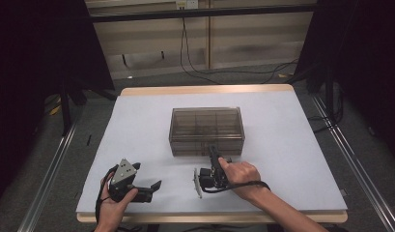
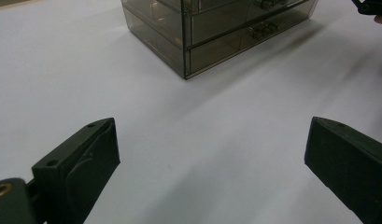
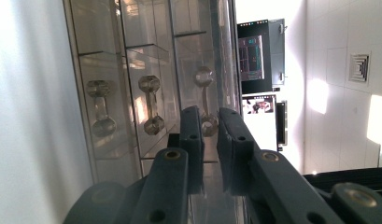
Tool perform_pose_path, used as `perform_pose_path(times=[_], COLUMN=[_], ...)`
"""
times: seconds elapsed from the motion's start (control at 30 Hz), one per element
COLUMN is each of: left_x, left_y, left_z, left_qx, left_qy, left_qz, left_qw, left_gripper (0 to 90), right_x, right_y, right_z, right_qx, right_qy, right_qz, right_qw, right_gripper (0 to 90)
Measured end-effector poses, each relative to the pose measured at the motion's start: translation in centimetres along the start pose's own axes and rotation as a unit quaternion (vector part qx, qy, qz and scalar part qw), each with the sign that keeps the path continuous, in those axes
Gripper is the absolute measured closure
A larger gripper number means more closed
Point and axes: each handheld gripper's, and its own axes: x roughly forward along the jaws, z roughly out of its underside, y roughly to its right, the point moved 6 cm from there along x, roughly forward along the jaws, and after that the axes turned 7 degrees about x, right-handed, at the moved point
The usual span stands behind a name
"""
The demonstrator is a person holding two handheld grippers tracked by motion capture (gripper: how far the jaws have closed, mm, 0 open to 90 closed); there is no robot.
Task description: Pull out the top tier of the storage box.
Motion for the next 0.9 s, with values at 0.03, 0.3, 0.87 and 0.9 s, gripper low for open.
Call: perform_pose_path(times=[0.03,0.3,0.87,0.9], left_x=[0.0,0.0,0.1,0.1], left_y=[0.0,0.0,0.0,0.0], left_z=[0.0,0.0,0.0,0.0], left_qx=[0.002,-0.001,0.002,0.002], left_qy=[0.0,0.0,-0.003,-0.003], left_qz=[0.0,0.0,0.0,0.001], left_qw=[1.0,1.0,1.0,1.0], left_gripper=[3.2,3.1,3.2,3.2], right_x=[-0.2,-0.8,-1.3,-1.4], right_y=[-0.1,-0.1,1.0,1.1], right_z=[0.0,0.0,0.6,0.7], right_qx=[0.003,0.002,0.09,0.102], right_qy=[-0.004,0.003,0.014,0.013], right_qz=[0.0,0.0,-0.079,-0.085], right_qw=[1.0,1.0,0.9927,0.9911], right_gripper=[81.6,81.6,69.3,68.8])
